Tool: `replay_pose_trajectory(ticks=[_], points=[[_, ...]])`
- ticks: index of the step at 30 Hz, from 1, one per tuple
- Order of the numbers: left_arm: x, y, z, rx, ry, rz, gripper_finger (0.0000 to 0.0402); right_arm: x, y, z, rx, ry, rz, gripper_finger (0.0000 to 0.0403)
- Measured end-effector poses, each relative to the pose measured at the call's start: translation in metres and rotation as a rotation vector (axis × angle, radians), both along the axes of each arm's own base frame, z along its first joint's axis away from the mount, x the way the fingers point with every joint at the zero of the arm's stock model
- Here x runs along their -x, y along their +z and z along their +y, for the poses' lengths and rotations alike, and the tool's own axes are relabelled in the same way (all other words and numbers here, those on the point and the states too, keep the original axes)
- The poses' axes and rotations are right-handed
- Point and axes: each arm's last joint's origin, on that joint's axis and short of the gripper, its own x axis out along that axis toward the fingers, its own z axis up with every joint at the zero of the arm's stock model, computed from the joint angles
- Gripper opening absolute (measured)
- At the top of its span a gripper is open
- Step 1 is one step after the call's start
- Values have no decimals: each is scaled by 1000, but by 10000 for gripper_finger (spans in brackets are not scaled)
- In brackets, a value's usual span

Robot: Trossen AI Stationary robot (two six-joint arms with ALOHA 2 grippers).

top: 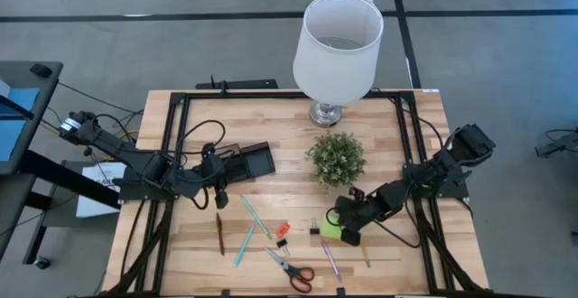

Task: Pick and place office supplies into organizer
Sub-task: Put the green sticky note into the black desk organizer

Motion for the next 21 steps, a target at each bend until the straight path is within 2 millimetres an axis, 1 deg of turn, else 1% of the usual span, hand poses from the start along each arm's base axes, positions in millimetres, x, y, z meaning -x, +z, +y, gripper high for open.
replay_pose_trajectory(ticks=[3, 7, 10, 13, 15, 18, 21], points=[[0, 0, 0, -1, 0, 1, 57, -1, 0, 1, -15, 5, -9, 9], [0, 0, 0, -2, 0, 1, 57, -4, 1, 3, -11, 5, -51, 8], [0, 0, 0, -2, 0, 0, 57, -10, 4, 7, -31, 49, -135, 3], [0, 0, 0, -2, 0, 0, 57, -20, 13, 9, -49, 66, -274, 3], [0, 0, 0, 0, 0, -4, 57, -25, 17, 8, 7, 39, -358, 2], [0, 1, 0, 1, 0, -6, 57, -31, 21, 2, 165, -13, -428, 2], [0, 1, 0, 1, 0, -9, 57, -43, 33, -4, 242, -17, -532, 1]])
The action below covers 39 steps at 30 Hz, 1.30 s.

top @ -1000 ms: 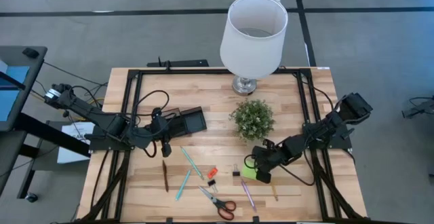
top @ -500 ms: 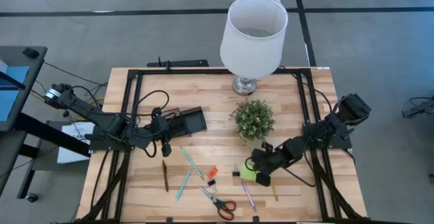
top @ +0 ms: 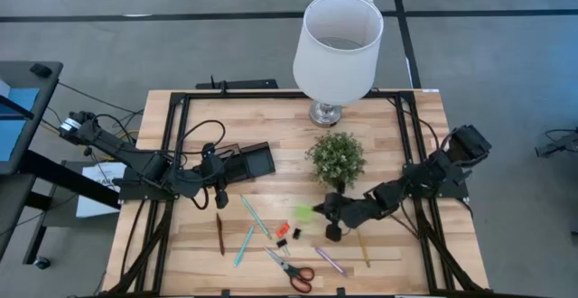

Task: Pick and place office supplies into organizer
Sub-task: Put the green sticky note into the black desk organizer

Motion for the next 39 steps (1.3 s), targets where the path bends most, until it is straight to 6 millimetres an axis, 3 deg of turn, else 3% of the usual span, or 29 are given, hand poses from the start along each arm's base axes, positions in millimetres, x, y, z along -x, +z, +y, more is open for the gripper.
replay_pose_trajectory(ticks=[5, 9, 13, 17, 20, 23, 28, 33, 39], points=[[0, 0, 0, -8, 15, -6, 57, -32, 37, -15, 96, 10, -233, 1], [0, 2, 2, -47, 65, -14, 57, -57, 64, -44, 108, -118, -323, 1], [1, 17, 4, -102, 101, -12, 57, -86, 84, -70, 43, -168, -389, 0], [4, 35, 6, -185, 137, 10, 57, -118, 88, -72, 52, -132, -360, 0], [7, 47, 9, -241, 165, 27, 57, -140, 88, -75, 151, -140, -214, 0], [10, 57, 10, -270, 169, 50, 57, -155, 84, -93, 196, -197, -32, 0], [14, 63, 12, -297, 164, 84, 57, -179, 76, -128, 127, -238, 100, 0], [16, 60, 13, -313, 153, 122, 57, -191, 69, -158, 26, -157, 176, 0], [18, 57, 14, -318, 155, 150, 57, -182, 64, -187, -63, -169, 321, 0]])
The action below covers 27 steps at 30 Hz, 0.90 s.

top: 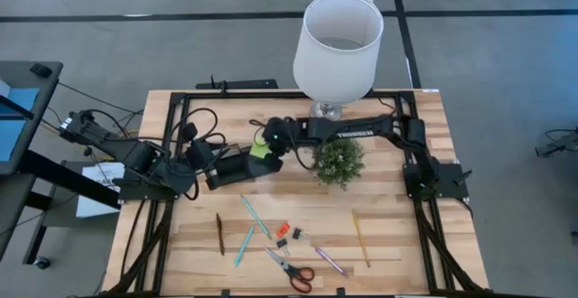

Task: Pick and place office supplies into organizer
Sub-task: Put the green sticky note into the black desk organizer

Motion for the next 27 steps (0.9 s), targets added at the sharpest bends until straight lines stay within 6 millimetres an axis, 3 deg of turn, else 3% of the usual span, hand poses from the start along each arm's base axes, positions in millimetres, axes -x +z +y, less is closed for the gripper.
replay_pose_trajectory(ticks=[8, 16, 27], points=[[0, 0, 0, 1, 0, 1, 57, 1, 1, -5, -70, 110, -9, 0], [0, 0, 0, 8, 4, -5, 57, -3, 4, 1, -18, 187, -49, 5], [0, 0, 0, 18, 8, -11, 57, -6, 6, 9, 26, 206, -66, 87]])
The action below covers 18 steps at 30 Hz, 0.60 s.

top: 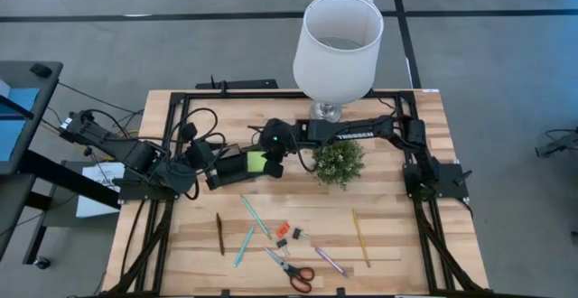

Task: Pick and place office supplies into organizer
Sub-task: Put the green sticky note into the black desk organizer, then put the brown pen into the black desk organizer

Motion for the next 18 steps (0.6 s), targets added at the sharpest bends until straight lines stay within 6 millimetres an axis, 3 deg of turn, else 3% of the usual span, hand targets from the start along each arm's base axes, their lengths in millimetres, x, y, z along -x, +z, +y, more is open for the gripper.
replay_pose_trajectory(ticks=[11, 14, 18], points=[[0, -2, -1, 48, -36, 22, 57, -1, 9, 2, 61, -35, -44, 127], [2, -7, -4, 183, -121, 80, 57, 6, 25, 9, 41, -3, -61, 123], [4, -17, -10, 503, -161, 155, 57, 20, 54, 20, -8, 63, -87, 117]])
